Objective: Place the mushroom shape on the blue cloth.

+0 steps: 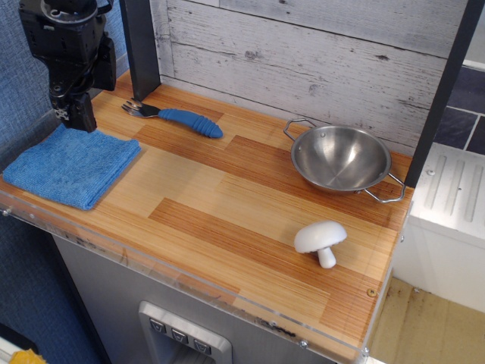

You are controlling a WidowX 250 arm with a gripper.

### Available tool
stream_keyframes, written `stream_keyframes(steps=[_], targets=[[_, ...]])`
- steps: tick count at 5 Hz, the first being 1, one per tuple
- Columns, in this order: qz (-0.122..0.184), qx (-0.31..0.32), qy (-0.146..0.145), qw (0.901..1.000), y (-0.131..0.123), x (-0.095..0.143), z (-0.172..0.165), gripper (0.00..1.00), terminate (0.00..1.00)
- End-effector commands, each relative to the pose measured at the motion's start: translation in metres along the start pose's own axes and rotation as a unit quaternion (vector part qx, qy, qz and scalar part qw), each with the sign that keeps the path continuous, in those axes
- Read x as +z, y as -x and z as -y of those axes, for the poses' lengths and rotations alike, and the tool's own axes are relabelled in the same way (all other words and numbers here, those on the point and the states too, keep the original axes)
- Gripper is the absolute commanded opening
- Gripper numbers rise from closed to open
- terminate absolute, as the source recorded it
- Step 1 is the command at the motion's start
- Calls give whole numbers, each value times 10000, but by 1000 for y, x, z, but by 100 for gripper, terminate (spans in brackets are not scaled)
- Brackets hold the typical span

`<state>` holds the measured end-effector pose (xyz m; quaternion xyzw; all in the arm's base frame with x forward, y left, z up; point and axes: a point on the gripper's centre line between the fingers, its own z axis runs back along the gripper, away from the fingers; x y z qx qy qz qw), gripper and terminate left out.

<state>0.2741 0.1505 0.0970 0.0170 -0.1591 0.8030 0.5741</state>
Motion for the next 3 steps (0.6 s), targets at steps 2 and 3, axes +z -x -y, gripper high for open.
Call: stream_keyframes(steps=[2, 3], targets=[[-283, 358, 60, 9989, 22, 7, -8, 100, 0], [-438, 390, 82, 9982, 44, 11, -15, 100, 0]])
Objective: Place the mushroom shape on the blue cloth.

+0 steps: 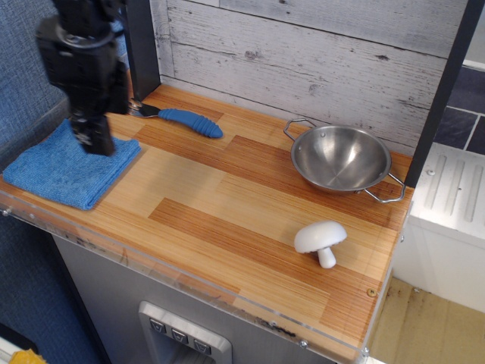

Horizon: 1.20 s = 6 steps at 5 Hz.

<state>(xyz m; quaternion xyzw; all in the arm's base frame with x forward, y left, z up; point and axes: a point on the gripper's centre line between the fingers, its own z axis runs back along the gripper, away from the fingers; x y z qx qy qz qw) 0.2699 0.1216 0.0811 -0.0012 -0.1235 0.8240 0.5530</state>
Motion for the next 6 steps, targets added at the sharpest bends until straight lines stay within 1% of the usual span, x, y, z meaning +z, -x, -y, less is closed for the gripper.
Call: stream_keyframes(steps=[1, 2, 3, 5, 6], targets=[[-608, 155, 359, 9974, 46, 14, -10, 100, 0], [-1040, 215, 185, 9942, 74, 12, -22, 100, 0], [-1446, 134, 141, 9893, 104, 8, -30, 100, 0], [-1829, -220, -58, 9829, 157, 5, -50, 100, 0], [-2031, -343, -70, 9785, 177, 4, -58, 100, 0]])
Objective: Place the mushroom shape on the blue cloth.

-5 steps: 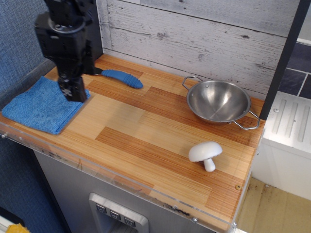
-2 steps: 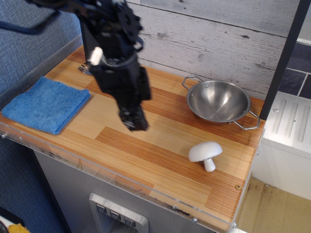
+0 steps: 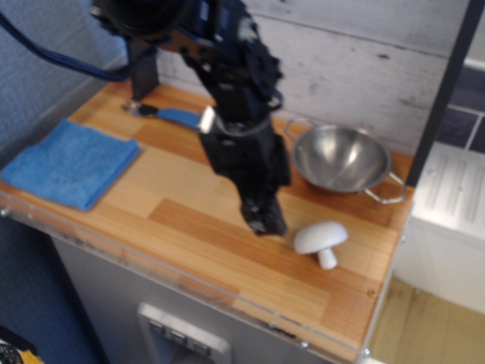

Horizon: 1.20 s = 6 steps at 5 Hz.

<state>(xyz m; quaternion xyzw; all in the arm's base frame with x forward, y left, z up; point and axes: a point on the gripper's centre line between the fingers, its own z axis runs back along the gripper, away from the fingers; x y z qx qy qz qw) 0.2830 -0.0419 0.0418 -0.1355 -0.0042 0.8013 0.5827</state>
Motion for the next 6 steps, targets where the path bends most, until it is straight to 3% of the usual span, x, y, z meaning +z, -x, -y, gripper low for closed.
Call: stream_keyframes(steps=[1, 3, 4, 6], targets=[[-352, -268, 31, 9990, 35, -5, -9, 100, 0], [-419, -496, -26, 9979, 45, -27, -9, 100, 0], [-301, -617, -30, 9976, 42, -33, -11, 0, 0], [-191, -644, 15, 9977, 36, -28, -8, 0, 0]])
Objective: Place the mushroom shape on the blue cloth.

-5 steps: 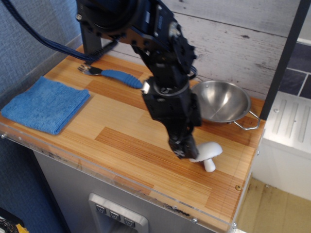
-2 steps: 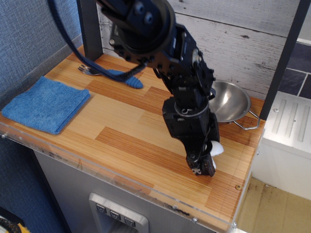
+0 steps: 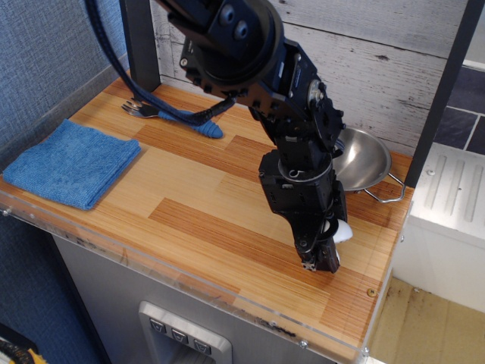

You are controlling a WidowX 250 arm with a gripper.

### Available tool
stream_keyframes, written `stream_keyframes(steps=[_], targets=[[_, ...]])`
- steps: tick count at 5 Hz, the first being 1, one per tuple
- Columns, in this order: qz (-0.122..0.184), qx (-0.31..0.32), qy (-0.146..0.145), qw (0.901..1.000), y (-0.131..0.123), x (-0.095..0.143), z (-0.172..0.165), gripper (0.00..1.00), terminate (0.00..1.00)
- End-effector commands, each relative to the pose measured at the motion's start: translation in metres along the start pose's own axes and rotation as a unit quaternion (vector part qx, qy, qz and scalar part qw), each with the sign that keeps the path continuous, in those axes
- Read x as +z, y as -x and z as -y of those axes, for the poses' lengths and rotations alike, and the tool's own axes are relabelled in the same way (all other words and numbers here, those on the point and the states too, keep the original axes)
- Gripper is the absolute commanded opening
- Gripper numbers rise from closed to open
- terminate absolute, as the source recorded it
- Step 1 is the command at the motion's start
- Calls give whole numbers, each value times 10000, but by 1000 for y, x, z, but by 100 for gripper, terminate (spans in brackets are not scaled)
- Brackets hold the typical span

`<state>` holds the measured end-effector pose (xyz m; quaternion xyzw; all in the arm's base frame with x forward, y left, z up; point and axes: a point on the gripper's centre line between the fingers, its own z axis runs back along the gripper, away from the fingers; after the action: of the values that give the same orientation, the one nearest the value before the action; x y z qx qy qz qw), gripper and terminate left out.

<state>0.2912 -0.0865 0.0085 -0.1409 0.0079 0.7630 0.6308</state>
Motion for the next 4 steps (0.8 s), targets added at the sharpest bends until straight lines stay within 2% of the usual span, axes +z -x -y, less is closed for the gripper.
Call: stream_keyframes(steps=[1, 2, 3, 4], targets=[[71, -100, 197, 9997, -7, 25, 8, 0, 0], [574, -463, 151, 9972, -11, 58, 21, 0, 0], [986, -590, 184, 9932, -28, 94, 24, 0, 0], [1144, -418, 257, 9922, -52, 117, 23, 0, 0]])
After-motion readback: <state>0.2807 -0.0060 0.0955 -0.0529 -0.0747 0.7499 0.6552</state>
